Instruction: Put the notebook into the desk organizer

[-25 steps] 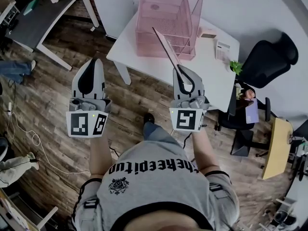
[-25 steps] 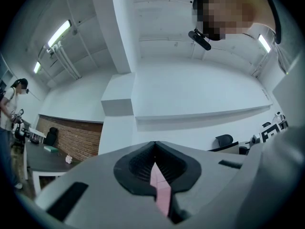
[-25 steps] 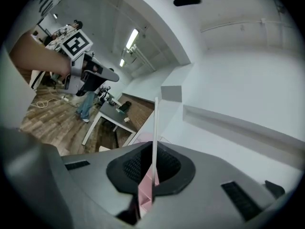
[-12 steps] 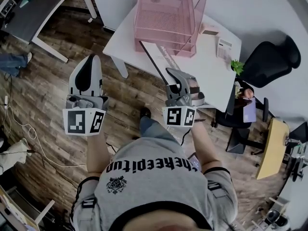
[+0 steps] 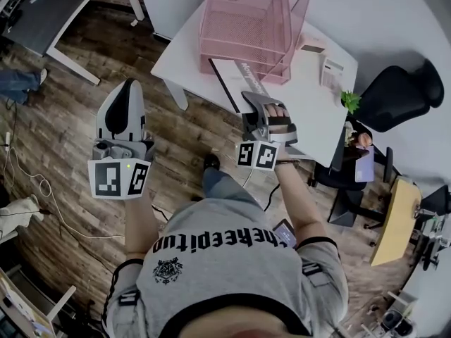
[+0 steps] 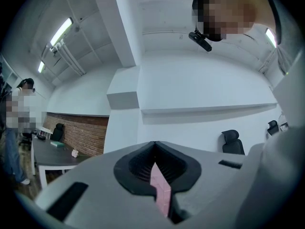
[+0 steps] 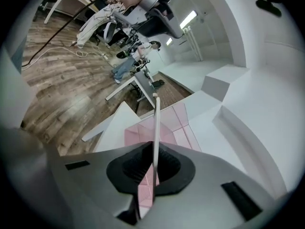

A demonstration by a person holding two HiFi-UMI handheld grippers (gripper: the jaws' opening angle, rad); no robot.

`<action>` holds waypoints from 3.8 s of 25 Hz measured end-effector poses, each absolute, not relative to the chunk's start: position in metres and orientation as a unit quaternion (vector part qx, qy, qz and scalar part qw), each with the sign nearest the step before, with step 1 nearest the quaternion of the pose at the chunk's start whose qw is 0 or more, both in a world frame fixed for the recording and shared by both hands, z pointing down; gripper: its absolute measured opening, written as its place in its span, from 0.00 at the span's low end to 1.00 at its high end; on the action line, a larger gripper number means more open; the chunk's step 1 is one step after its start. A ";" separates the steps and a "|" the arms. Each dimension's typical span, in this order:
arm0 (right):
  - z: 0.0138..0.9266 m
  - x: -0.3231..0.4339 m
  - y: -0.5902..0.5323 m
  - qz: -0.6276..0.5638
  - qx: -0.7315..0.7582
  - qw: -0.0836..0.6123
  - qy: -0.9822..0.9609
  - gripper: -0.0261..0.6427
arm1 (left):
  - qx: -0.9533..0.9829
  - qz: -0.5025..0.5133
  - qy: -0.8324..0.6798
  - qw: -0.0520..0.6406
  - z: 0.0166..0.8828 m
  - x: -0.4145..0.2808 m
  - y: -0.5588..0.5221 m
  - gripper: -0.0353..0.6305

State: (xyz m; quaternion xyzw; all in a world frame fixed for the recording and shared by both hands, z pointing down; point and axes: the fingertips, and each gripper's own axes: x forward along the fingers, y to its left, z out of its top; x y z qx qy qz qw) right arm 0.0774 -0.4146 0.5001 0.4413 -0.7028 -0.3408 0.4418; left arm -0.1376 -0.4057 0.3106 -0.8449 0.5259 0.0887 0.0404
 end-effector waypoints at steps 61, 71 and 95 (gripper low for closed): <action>0.584 0.076 -0.559 -0.058 0.513 0.400 -0.757 0.11 | -0.800 0.051 0.596 0.047 0.320 -0.162 -0.441 0.06; 0.591 0.066 -0.549 0.002 0.467 0.393 -0.792 0.35 | -0.799 0.052 0.597 0.048 0.320 -0.161 -0.445 0.06; 0.601 0.048 -0.517 0.031 0.350 0.440 -0.827 0.50 | -0.803 0.054 0.591 0.049 0.319 -0.154 -0.446 0.06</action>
